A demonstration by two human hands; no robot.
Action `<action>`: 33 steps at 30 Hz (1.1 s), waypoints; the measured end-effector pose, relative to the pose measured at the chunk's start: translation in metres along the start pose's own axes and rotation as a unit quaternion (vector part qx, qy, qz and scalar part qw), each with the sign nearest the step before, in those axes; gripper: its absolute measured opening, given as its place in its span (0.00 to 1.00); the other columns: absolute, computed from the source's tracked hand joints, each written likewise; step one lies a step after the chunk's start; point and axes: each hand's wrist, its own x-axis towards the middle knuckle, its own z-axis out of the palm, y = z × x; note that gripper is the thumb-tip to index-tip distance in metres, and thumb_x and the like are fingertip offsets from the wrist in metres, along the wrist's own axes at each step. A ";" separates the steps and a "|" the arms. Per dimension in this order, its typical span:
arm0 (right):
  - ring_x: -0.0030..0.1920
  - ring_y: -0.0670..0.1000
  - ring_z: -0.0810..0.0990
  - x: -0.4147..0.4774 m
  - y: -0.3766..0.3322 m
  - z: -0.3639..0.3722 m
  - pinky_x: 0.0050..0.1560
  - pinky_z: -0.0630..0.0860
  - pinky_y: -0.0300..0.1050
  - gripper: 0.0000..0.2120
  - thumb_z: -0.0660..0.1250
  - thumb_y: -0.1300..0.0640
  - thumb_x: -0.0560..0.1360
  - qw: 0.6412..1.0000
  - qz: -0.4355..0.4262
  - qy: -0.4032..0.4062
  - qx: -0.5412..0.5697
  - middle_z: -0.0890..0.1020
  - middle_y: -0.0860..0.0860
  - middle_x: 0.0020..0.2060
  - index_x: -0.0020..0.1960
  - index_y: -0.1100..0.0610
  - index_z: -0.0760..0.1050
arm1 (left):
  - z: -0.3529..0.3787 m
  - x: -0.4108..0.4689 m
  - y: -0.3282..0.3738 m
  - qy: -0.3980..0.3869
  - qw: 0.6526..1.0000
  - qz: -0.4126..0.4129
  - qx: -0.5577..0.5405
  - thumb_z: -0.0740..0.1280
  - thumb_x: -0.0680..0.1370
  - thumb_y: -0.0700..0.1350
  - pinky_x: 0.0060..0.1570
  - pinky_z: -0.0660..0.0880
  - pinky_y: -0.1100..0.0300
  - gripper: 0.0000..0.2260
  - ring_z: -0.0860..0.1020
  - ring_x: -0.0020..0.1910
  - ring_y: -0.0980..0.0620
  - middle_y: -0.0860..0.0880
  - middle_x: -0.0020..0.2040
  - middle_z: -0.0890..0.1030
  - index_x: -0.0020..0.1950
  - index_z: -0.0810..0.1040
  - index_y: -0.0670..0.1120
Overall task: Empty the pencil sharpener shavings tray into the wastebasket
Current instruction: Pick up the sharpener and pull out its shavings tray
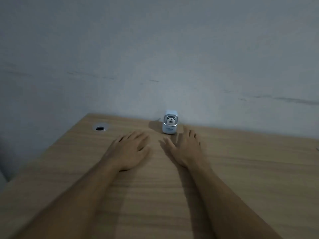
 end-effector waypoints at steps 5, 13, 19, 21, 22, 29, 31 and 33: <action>0.79 0.61 0.70 0.042 -0.013 0.017 0.78 0.68 0.58 0.58 0.68 0.21 0.73 0.993 0.019 0.057 0.104 0.73 0.57 0.77 0.86 0.62 0.60 | 0.006 0.046 -0.015 0.039 0.999 -0.004 -0.021 0.57 0.87 0.62 0.84 0.56 0.47 0.26 0.63 0.86 0.54 0.60 0.87 0.65 0.86 0.67 0.59; 0.66 0.60 0.79 0.072 -0.016 0.028 0.65 0.77 0.58 0.39 0.77 0.28 0.68 0.981 0.054 0.086 0.167 0.81 0.53 0.58 0.64 0.57 0.76 | 0.001 0.067 -0.020 0.078 0.988 -0.018 -0.130 0.53 0.73 0.71 0.74 0.75 0.43 0.35 0.79 0.73 0.52 0.59 0.72 0.82 0.71 0.83 0.59; 0.44 0.41 0.82 0.047 -0.011 0.011 0.40 0.74 0.31 0.19 0.80 0.40 0.71 0.962 -0.002 0.063 0.265 0.84 0.43 0.45 0.50 0.50 0.77 | -0.005 0.045 -0.009 0.114 0.958 -0.013 -0.262 0.69 0.86 0.51 0.52 0.73 0.70 0.10 0.83 0.57 0.61 0.58 0.60 0.88 0.63 0.88 0.53; 0.42 0.34 0.81 0.024 -0.013 0.000 0.40 0.74 0.27 0.16 0.81 0.43 0.73 0.959 -0.027 0.048 0.279 0.85 0.41 0.46 0.53 0.49 0.79 | -0.007 0.023 -0.005 0.122 0.946 -0.016 -0.299 0.68 0.87 0.46 0.53 0.76 0.71 0.09 0.85 0.57 0.62 0.58 0.56 0.90 0.61 0.89 0.52; 0.42 0.33 0.82 0.012 -0.013 -0.004 0.41 0.75 0.27 0.17 0.81 0.43 0.73 0.957 -0.037 0.037 0.285 0.86 0.41 0.47 0.54 0.50 0.80 | -0.009 0.011 -0.004 0.115 0.940 -0.023 -0.320 0.68 0.87 0.43 0.55 0.78 0.69 0.10 0.87 0.56 0.62 0.57 0.55 0.91 0.60 0.89 0.51; 0.49 0.42 0.87 -0.083 -0.015 -0.036 0.48 0.81 0.34 0.20 0.81 0.46 0.74 0.937 -0.064 -0.012 0.342 0.89 0.43 0.52 0.63 0.49 0.82 | -0.014 -0.084 0.005 0.101 0.901 -0.045 -0.420 0.63 0.86 0.32 0.48 0.81 0.69 0.15 0.90 0.49 0.49 0.47 0.47 0.93 0.50 0.89 0.42; 0.50 0.44 0.88 -0.106 -0.014 -0.044 0.52 0.85 0.42 0.21 0.80 0.46 0.74 0.932 -0.061 -0.022 0.356 0.90 0.44 0.53 0.64 0.49 0.83 | -0.013 -0.108 0.006 0.111 0.889 -0.042 -0.443 0.63 0.87 0.33 0.50 0.84 0.64 0.16 0.90 0.48 0.47 0.47 0.46 0.93 0.49 0.89 0.43; 0.51 0.45 0.89 -0.132 -0.014 -0.056 0.54 0.86 0.48 0.22 0.80 0.44 0.73 0.929 -0.060 -0.035 0.363 0.90 0.44 0.53 0.64 0.49 0.83 | -0.014 -0.136 0.010 0.119 0.885 -0.051 -0.448 0.63 0.88 0.34 0.48 0.84 0.64 0.15 0.90 0.45 0.52 0.46 0.46 0.93 0.49 0.89 0.43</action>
